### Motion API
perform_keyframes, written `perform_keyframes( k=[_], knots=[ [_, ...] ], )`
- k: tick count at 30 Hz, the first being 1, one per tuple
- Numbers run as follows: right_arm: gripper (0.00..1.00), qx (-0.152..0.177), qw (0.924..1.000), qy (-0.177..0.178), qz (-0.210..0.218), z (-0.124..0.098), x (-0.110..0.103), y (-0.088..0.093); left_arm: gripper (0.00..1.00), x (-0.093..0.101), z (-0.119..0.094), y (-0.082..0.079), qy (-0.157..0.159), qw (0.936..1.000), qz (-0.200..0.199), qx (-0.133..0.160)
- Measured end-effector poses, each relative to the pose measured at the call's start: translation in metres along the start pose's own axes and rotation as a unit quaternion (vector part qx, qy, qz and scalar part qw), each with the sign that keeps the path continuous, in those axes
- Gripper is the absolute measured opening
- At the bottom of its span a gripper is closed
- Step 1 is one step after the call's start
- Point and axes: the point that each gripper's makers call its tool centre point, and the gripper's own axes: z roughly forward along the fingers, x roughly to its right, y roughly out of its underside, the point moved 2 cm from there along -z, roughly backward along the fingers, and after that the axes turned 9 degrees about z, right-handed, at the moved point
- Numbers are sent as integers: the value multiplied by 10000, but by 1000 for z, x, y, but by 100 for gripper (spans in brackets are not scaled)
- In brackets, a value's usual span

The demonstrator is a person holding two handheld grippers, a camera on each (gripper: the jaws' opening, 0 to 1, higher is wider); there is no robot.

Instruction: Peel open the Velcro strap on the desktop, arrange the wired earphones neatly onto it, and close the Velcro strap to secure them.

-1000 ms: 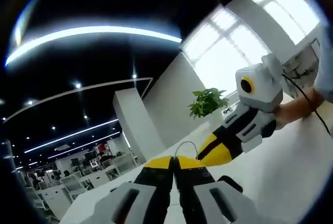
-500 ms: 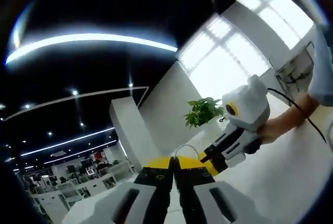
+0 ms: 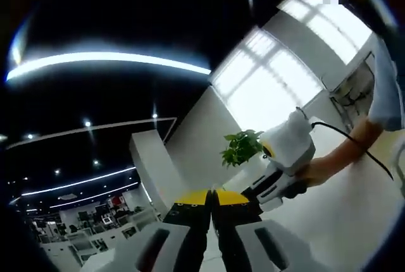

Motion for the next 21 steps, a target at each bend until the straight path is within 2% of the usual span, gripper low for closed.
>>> perform_keyframes(
  k=[3, 9, 12, 16, 21],
  knots=[
    [5, 78, 9996, 258, 0, -2, 12, -4, 6, -1, -1, -4, -24, 10000, 42, 69],
    [5, 220, 9971, 727, 52, -10, 35, -13, 6, -4, -2, -5, -177, 9990, 399, 42],
    [5, 269, 9945, 997, -160, -14, 46, -18, 6, -9, -3, -8, -314, 9983, 492, 85],
    [5, 295, 9921, 1184, -302, -17, 53, -22, 6, -20, -6, -10, -560, 9970, 525, 109],
    [4, 222, 9874, 1455, -582, -18, 65, -25, 6, -43, -13, -7, -1109, 9917, 644, 7]
  ],
)
